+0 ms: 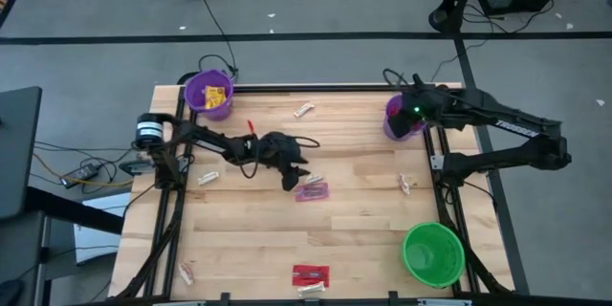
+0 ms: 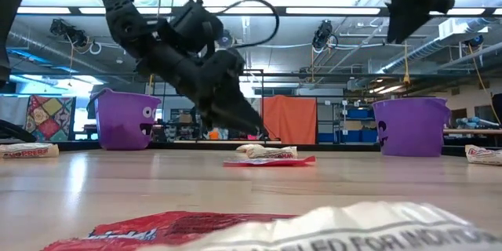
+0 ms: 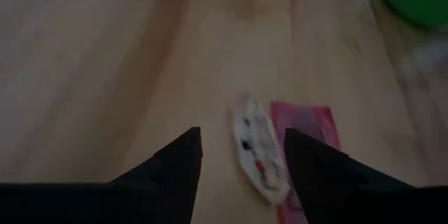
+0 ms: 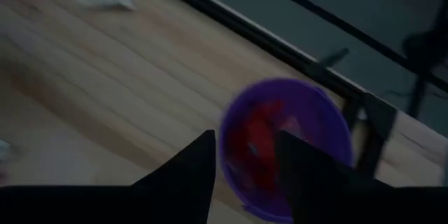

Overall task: Sort candy by brand, put in halloween buckets
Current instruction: Put the red candy into the right purple bucket

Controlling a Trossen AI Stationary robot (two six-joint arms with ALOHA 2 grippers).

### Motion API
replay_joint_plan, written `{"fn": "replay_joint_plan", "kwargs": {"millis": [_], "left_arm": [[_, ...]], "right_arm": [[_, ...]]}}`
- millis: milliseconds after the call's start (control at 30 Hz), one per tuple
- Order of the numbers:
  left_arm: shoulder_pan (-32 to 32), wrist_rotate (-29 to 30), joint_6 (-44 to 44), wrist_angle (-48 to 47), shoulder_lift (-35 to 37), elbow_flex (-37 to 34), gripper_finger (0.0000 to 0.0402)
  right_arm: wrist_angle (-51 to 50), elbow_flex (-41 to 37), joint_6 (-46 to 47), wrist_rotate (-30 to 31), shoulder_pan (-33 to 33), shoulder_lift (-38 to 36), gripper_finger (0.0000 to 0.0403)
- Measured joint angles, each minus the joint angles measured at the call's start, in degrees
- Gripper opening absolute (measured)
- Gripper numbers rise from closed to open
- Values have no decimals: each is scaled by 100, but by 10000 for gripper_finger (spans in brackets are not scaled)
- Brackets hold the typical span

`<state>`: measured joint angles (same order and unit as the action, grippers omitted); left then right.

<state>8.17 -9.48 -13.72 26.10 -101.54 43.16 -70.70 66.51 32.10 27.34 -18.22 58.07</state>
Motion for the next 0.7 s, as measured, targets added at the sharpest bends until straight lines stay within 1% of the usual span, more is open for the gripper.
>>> {"fn": "replay_joint_plan", "kwargs": {"millis": [167,333,400,433,500,567,700], "left_arm": [[-156,-306,-2,-15,-237,2,208],[-326,-319,-35,-15,-236,2,207],[-387,-386,-352,-77,-180,2,207],[-424,-516,-517,-190,-116,2,207],[-570,-662,-583,-543,-32,12,207],[-824,-523,-360,-1060,-31,4,207],[-1229,544,320,-1139,-94,8,207]], "right_arm": [[118,121,236,-38,204,-27,158],[99,119,332,-42,424,48,158],[87,119,416,-65,513,88,158],[86,119,434,-132,559,93,158],[108,117,506,-199,665,125,157],[138,110,585,-144,768,165,158],[316,111,544,-19,857,301,157]]}}
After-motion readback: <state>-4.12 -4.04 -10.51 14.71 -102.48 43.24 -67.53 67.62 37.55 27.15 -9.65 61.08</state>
